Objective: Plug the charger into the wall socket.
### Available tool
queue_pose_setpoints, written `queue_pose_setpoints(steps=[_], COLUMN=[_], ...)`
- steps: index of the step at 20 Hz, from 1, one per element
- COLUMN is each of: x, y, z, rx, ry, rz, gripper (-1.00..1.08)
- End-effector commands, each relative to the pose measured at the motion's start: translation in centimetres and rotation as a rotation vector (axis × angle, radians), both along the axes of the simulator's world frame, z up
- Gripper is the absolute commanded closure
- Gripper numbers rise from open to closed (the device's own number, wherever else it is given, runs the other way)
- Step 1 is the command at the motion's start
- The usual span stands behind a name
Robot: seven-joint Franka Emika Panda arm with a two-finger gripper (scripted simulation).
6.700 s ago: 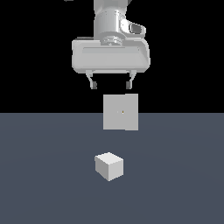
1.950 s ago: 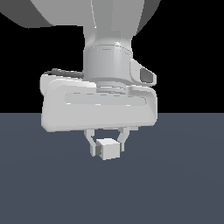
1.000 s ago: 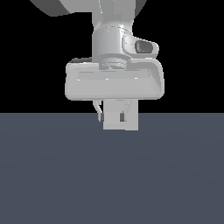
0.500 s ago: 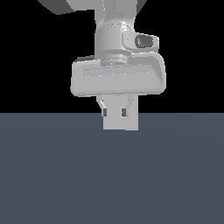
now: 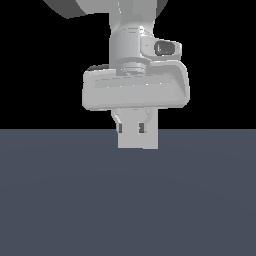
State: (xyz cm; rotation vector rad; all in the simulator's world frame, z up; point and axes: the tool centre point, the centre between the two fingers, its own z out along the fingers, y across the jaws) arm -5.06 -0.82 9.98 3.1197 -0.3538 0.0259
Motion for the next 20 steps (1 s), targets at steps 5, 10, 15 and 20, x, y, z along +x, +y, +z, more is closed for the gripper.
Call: queue_pose_setpoints(steps=[5, 10, 15, 20], x=[1.6, 3.4, 4.5, 4.6], y=[-0.4, -0.8, -1.1, -1.1], z=[0.0, 0.0, 0.0, 0.0], rx=[0.000, 0.000, 0.000, 0.000], ry=[0.000, 0.000, 0.000, 0.000], rz=[0.000, -0.001, -0.001, -0.001], gripper=[1.08, 1.08, 1.08, 1.08])
